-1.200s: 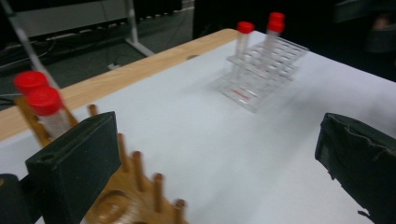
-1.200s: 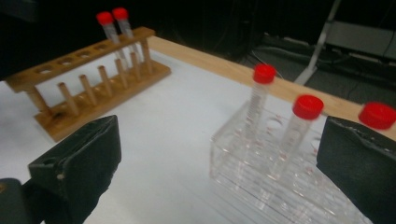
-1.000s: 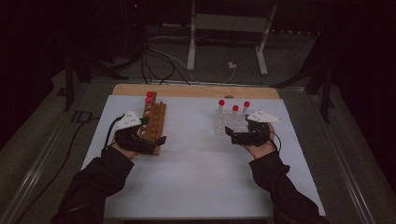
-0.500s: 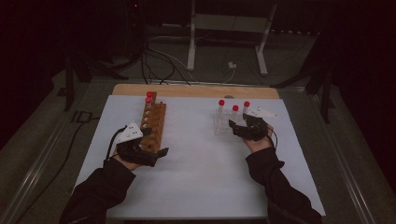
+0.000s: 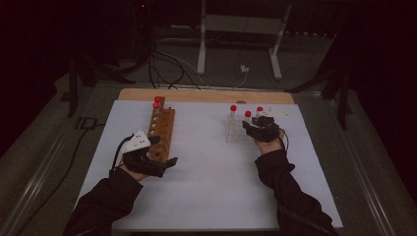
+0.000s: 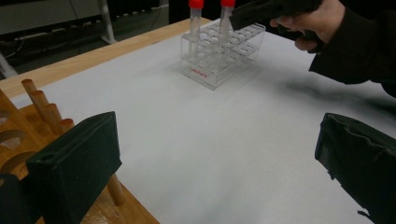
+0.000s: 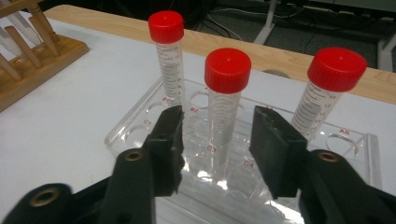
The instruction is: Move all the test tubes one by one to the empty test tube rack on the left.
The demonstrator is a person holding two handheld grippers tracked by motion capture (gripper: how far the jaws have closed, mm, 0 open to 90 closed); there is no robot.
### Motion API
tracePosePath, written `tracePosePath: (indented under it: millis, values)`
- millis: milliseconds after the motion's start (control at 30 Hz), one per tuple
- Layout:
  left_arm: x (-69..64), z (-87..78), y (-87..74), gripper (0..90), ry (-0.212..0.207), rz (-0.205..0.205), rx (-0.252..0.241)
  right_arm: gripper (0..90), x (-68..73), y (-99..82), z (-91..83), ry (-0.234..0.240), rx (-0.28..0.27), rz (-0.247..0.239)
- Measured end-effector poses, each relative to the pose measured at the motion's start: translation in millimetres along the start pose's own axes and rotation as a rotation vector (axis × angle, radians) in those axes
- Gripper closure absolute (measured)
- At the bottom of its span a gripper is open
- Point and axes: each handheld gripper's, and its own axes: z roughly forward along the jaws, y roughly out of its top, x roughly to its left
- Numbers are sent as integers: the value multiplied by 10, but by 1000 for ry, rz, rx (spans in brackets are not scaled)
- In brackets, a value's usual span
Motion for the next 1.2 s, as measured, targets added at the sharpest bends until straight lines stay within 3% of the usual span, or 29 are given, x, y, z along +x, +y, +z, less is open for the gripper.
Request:
tracePosePath:
  millis: [567, 700, 933, 1200]
  values:
    - [13, -11, 10, 8, -2, 5, -4, 736, 12, 55, 187, -40, 79, -6]
    - [11, -3, 3, 8, -7, 6, 1, 746, 15, 59, 192, -37, 83, -8]
    - [-3, 2, 15, 8, -9, 10, 2, 749, 28, 138, 97, -42, 52, -26]
    - [-26, 0, 41, 8, -18, 19, 7, 749, 65, 300, -126, -48, 10, -68]
